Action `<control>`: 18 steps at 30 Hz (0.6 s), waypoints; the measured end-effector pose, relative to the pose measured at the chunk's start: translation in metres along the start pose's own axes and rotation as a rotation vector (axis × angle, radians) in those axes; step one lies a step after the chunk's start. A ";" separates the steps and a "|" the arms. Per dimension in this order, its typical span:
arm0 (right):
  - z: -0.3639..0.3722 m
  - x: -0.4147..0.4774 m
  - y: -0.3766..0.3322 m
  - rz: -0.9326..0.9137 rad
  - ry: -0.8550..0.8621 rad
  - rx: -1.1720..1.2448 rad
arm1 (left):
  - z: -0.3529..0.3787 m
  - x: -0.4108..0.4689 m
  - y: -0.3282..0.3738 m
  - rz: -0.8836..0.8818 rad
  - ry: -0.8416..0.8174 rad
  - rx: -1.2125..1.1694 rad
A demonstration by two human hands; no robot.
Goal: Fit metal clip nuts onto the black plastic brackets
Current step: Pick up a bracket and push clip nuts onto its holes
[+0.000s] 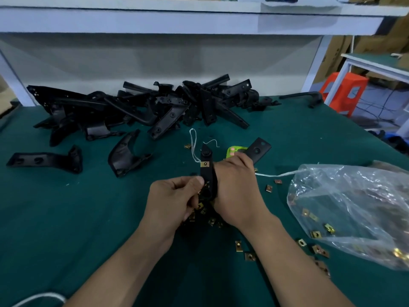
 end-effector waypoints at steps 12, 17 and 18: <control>-0.006 0.000 -0.001 0.043 0.033 -0.049 | 0.005 -0.014 0.019 0.236 0.061 0.329; -0.003 0.001 -0.003 0.032 0.027 -0.108 | 0.009 -0.025 0.033 0.377 0.089 0.454; -0.001 0.001 -0.003 0.032 0.017 -0.124 | 0.010 -0.028 0.035 0.389 0.093 0.483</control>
Point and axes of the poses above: each hand's wrist, its own x-axis towards the middle knuckle, its own z-axis out of the palm, y = z × x, the point moved 10 cm from there along x, towards the middle knuckle, and after that the axes turned 7 degrees about y, right-handed, at the moved point
